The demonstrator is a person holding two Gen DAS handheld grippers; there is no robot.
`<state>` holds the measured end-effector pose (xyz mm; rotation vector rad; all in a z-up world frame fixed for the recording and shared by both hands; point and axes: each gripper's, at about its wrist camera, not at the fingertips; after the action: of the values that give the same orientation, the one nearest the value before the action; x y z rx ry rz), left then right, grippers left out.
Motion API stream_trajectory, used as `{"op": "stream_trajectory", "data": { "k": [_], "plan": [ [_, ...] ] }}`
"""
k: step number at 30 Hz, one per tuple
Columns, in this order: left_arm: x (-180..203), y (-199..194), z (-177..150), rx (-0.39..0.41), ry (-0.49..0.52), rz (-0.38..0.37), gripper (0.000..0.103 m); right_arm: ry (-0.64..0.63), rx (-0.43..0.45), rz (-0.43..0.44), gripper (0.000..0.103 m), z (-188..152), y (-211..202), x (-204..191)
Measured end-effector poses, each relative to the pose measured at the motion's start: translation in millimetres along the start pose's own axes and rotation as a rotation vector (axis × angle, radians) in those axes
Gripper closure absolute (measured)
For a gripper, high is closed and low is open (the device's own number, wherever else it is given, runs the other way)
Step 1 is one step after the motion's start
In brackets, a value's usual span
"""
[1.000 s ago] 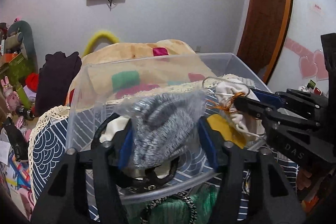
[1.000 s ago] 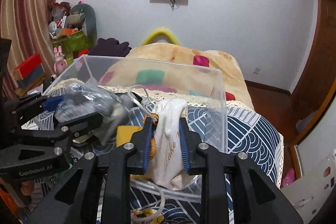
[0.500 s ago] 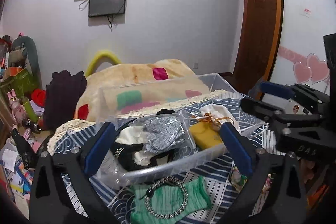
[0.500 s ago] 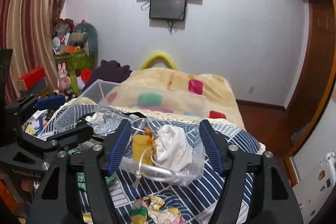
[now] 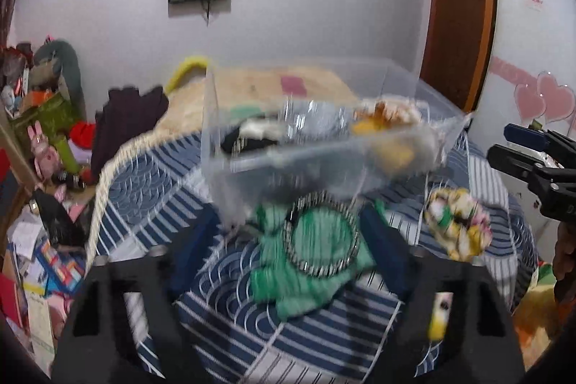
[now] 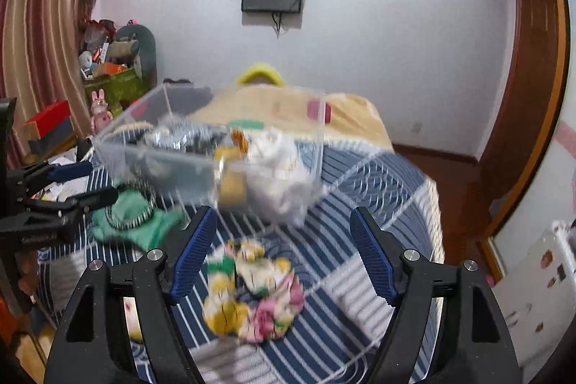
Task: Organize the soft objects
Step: 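Grasp the black beaded bracelet with the left tool while the right tool grasps the floral scrunchie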
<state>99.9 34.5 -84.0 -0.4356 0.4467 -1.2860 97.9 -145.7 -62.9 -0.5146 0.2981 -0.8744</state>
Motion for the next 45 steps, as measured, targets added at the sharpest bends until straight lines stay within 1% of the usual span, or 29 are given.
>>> {"op": "stream_trajectory", "data": {
  "k": [2,3,4,5,7,9,13,15,16,17,20,22,24,25,26,27,30,34,38,45],
  "plan": [
    [-2,6,-9,-0.048,-0.006,-0.003,0.050,0.021,-0.020,0.003,0.029,-8,6,4],
    [-4,9,-14,-0.066,-0.021,-0.010,0.054,0.029,-0.027,0.003,0.029,-11,6,4],
    [-7,11,-17,-0.079,-0.033,-0.014,0.063,0.037,-0.035,0.004,0.029,-14,7,5],
    [-9,13,-19,-0.090,-0.042,-0.016,0.068,0.042,-0.044,0.007,0.029,-16,9,7],
    [-12,17,-23,-0.110,-0.063,-0.025,0.069,0.053,-0.058,0.017,0.029,-20,11,10],
    [-12,16,-26,-0.112,-0.076,-0.038,0.070,0.061,-0.063,0.018,0.029,-24,10,13],
    [-11,6,-28,-0.071,-0.075,-0.013,0.073,0.093,-0.085,0.035,0.030,-34,12,19],
    [-8,1,-28,-0.056,-0.069,-0.015,0.073,0.104,-0.100,0.041,0.038,-37,15,20],
    [-7,-1,-29,-0.051,-0.063,-0.017,0.074,0.110,-0.106,0.044,0.040,-38,16,22],
    [-6,-1,-28,-0.050,-0.059,-0.020,0.077,0.114,-0.110,0.049,0.041,-39,16,23],
    [-2,6,-29,-0.072,-0.048,-0.026,0.077,0.130,-0.118,0.079,0.041,-40,17,24],
    [0,14,-32,-0.094,-0.046,-0.019,0.077,0.135,-0.129,0.094,0.047,-42,20,25],
    [1,19,-34,-0.100,-0.048,-0.016,0.078,0.139,-0.160,0.104,0.066,-45,27,25],
    [1,20,-34,-0.101,-0.050,-0.016,0.079,0.136,-0.155,0.092,0.069,-46,27,25],
    [1,20,-34,-0.101,-0.050,-0.016,0.082,0.135,-0.148,0.087,0.075,-47,25,26],
    [2,20,-34,-0.101,-0.048,-0.015,0.088,0.140,-0.147,0.095,0.083,-46,23,26],
    [0,17,-35,-0.093,-0.055,-0.011,0.096,0.147,-0.140,0.103,0.088,-46,20,27],
    [-2,12,-35,-0.081,-0.066,-0.018,0.097,0.139,-0.114,0.107,0.089,-43,12,25],
    [-7,3,-33,-0.063,-0.081,-0.020,0.097,0.113,-0.059,0.101,0.090,-36,-6,18],
    [-16,-23,-21,0.025,-0.089,-0.008,0.097,0.082,0.023,0.089,0.090,-23,-29,13]
  ]
}}
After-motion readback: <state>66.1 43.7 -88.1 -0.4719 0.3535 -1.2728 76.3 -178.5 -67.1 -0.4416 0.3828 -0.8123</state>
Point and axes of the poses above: each gripper's, at about its wrist camera, not at the fingertips, and y roughly the way its jaws point, x to its right, z to its top, and after that the axes turned 12 degrees about z, right-handed
